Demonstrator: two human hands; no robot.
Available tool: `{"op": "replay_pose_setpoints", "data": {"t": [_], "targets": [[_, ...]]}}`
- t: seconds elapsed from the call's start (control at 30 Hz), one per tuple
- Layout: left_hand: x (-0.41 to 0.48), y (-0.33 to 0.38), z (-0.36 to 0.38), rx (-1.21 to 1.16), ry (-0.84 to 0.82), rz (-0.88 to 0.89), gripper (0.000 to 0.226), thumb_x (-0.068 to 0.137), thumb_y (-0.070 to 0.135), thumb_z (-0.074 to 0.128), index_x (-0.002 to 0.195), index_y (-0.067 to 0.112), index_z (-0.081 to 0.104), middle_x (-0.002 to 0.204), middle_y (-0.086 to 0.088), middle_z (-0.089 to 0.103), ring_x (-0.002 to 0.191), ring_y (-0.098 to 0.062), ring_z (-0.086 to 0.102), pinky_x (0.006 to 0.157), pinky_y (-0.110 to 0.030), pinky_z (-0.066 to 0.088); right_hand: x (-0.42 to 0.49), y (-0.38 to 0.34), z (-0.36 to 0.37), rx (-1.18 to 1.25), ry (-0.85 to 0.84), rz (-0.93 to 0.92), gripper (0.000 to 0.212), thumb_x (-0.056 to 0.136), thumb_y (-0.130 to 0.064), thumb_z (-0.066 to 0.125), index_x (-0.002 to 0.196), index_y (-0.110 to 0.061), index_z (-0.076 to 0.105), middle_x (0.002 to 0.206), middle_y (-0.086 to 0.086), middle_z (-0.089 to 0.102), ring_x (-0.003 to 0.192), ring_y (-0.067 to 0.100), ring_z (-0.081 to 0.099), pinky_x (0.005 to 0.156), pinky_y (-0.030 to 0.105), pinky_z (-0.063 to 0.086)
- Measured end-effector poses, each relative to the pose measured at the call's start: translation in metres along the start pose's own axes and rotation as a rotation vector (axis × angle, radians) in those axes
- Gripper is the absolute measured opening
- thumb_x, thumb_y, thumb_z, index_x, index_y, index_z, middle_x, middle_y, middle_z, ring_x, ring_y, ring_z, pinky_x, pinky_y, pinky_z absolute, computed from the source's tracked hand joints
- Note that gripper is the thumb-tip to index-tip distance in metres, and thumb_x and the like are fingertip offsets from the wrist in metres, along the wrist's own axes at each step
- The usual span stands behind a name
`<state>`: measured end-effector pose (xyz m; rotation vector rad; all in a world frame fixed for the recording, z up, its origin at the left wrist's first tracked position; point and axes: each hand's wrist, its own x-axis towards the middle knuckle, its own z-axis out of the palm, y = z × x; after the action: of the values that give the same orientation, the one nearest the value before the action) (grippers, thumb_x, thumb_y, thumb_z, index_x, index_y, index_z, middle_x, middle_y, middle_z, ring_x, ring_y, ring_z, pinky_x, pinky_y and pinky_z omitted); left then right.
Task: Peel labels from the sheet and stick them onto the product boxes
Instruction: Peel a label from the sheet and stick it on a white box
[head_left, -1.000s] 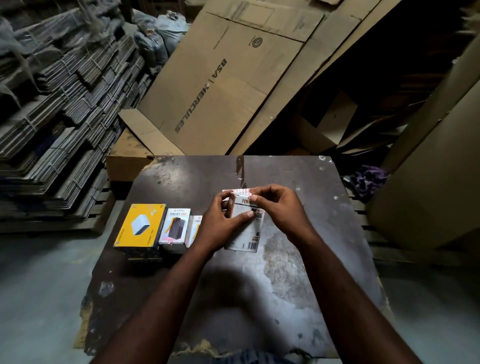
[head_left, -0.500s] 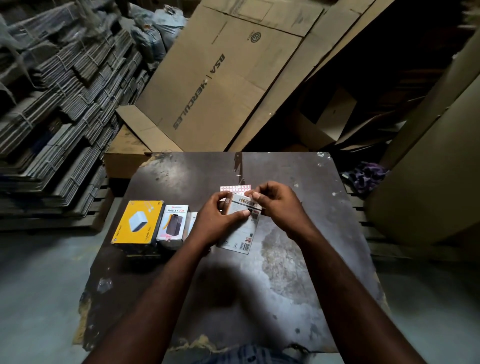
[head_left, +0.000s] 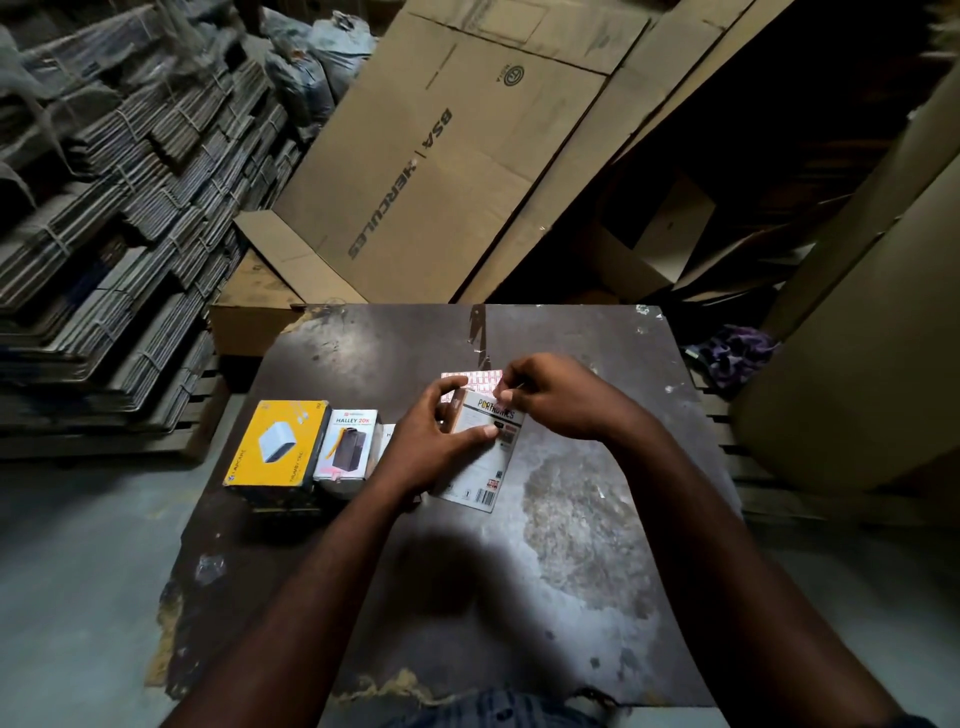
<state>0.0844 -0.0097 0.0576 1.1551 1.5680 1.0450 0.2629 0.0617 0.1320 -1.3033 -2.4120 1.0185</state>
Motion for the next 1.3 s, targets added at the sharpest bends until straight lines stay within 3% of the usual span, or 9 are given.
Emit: {"op": "replay_pose_setpoints", "data": {"t": [0.1, 0.3, 0.47, 0.7, 0.87, 1.0, 1.17, 1.3], "targets": [[0.0, 0.0, 0.001, 0.009, -0.003, -0.007, 0.07, 0.067, 0.031, 0.089, 0.127, 0.039, 0.054, 0.111, -0.001, 0.069, 0.098, -0.015, 0.07, 0.082, -0.037, 0.061, 0.003, -0.002, 0.0, -0.084, 0.004, -0.011, 0.015, 0.097, -0.019, 0.061, 0.106, -0.013, 0.07, 0.106, 0.005, 0.071, 0.091, 0.015, 0.063, 0.074, 0.028, 0.05], [-0.004, 0.005, 0.002, 0.007, -0.008, -0.013, 0.065, 0.073, 0.023, 0.087, 0.126, 0.038, 0.054, 0.109, 0.002, 0.069, 0.095, -0.013, 0.07, 0.075, -0.03, 0.06, 0.001, -0.008, 0.0, -0.173, 0.012, -0.018, 0.014, 0.096, -0.017, 0.061, 0.106, -0.012, 0.07, 0.106, 0.007, 0.07, 0.091, 0.019, 0.064, 0.077, 0.033, 0.053], [-0.003, 0.006, 0.004, 0.007, -0.006, -0.019, 0.064, 0.073, 0.023, 0.087, 0.126, 0.036, 0.054, 0.109, 0.0, 0.068, 0.097, -0.015, 0.069, 0.082, -0.038, 0.061, 0.0, -0.01, -0.002, -0.222, 0.007, -0.039, 0.018, 0.096, -0.015, 0.06, 0.108, -0.008, 0.071, 0.106, 0.01, 0.071, 0.093, 0.022, 0.065, 0.082, 0.039, 0.054], [-0.003, 0.008, 0.005, 0.001, -0.017, -0.019, 0.063, 0.074, 0.02, 0.087, 0.125, 0.037, 0.054, 0.11, 0.0, 0.068, 0.098, -0.016, 0.069, 0.079, -0.031, 0.06, 0.001, -0.004, 0.001, -0.197, 0.014, -0.037, 0.014, 0.096, -0.019, 0.062, 0.105, -0.012, 0.07, 0.101, 0.004, 0.069, 0.083, 0.014, 0.059, 0.064, 0.026, 0.043], [-0.004, 0.009, 0.004, 0.011, -0.023, -0.004, 0.064, 0.072, 0.023, 0.087, 0.125, 0.039, 0.054, 0.111, 0.002, 0.068, 0.099, -0.013, 0.068, 0.081, -0.03, 0.059, 0.001, -0.002, 0.0, -0.17, 0.002, -0.042, 0.009, 0.09, -0.018, 0.07, 0.098, -0.013, 0.07, 0.097, 0.002, 0.07, 0.086, 0.015, 0.064, 0.078, 0.036, 0.056], [-0.006, 0.011, 0.004, 0.011, -0.03, 0.015, 0.064, 0.072, 0.023, 0.087, 0.125, 0.039, 0.054, 0.111, 0.004, 0.068, 0.099, -0.012, 0.068, 0.078, -0.025, 0.059, -0.001, -0.003, 0.0, -0.152, 0.006, -0.05, 0.01, 0.086, -0.02, 0.076, 0.091, -0.015, 0.069, 0.092, -0.002, 0.068, 0.084, 0.013, 0.065, 0.077, 0.039, 0.058], [-0.007, 0.011, 0.004, -0.007, -0.029, 0.035, 0.066, 0.071, 0.024, 0.088, 0.125, 0.039, 0.054, 0.114, 0.001, 0.069, 0.097, -0.013, 0.071, 0.084, -0.035, 0.06, 0.0, -0.002, -0.001, -0.136, 0.017, -0.054, 0.012, 0.086, -0.021, 0.076, 0.094, -0.014, 0.069, 0.094, 0.0, 0.069, 0.087, 0.014, 0.065, 0.08, 0.039, 0.058], [-0.011, 0.017, 0.004, -0.025, -0.019, 0.091, 0.066, 0.073, 0.014, 0.086, 0.128, 0.03, 0.054, 0.115, 0.002, 0.067, 0.092, -0.008, 0.071, 0.077, -0.024, 0.059, 0.002, 0.001, -0.003, -0.099, 0.022, -0.057, 0.012, 0.083, -0.023, 0.078, 0.089, -0.019, 0.069, 0.09, -0.002, 0.07, 0.084, 0.012, 0.067, 0.077, 0.038, 0.058]]}}
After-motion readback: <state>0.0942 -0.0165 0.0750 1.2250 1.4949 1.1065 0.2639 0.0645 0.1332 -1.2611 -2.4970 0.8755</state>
